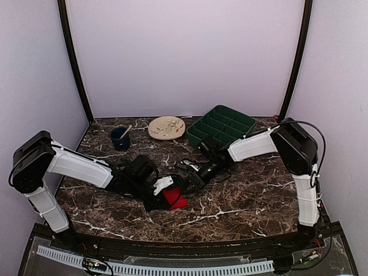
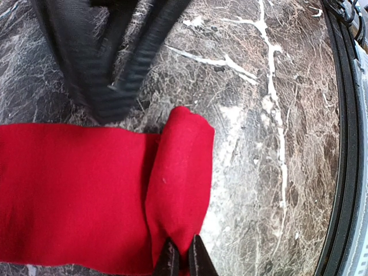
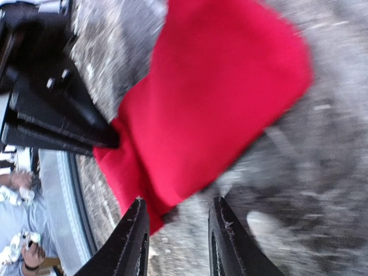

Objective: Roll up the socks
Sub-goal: Roll the sock at the center of the board.

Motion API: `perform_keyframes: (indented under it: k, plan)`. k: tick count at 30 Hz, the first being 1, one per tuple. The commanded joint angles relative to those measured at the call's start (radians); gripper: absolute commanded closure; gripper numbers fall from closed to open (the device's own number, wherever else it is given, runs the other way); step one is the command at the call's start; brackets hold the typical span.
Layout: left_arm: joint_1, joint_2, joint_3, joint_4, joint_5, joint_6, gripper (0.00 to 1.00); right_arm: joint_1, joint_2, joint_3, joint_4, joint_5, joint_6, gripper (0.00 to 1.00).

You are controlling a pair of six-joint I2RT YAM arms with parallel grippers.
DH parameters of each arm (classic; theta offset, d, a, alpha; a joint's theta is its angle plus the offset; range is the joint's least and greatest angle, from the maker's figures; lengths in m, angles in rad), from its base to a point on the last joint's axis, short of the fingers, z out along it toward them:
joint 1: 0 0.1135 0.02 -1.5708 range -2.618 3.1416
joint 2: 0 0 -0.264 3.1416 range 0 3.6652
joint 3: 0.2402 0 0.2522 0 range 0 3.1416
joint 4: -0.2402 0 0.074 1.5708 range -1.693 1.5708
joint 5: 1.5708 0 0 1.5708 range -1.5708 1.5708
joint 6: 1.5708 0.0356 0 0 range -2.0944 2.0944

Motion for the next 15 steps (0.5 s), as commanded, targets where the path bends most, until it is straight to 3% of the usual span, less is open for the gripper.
perform_keyframes:
  k: [1, 11, 15]
  plan:
    - [0.006, 0.009, -0.030, -0.038, 0.007, -0.007, 0.96, -0.022, -0.019, 0.044, 0.081, 0.062, 0.059, 0.68]
    - [0.008, 0.010, -0.030, -0.036, 0.009, -0.001, 0.96, -0.022, 0.064, 0.174, 0.152, 0.031, 0.132, 0.96]
    - [0.008, 0.012, -0.025, -0.036, 0.012, 0.002, 0.96, -0.016, 0.130, 0.231, 0.126, 0.002, 0.138, 0.99]
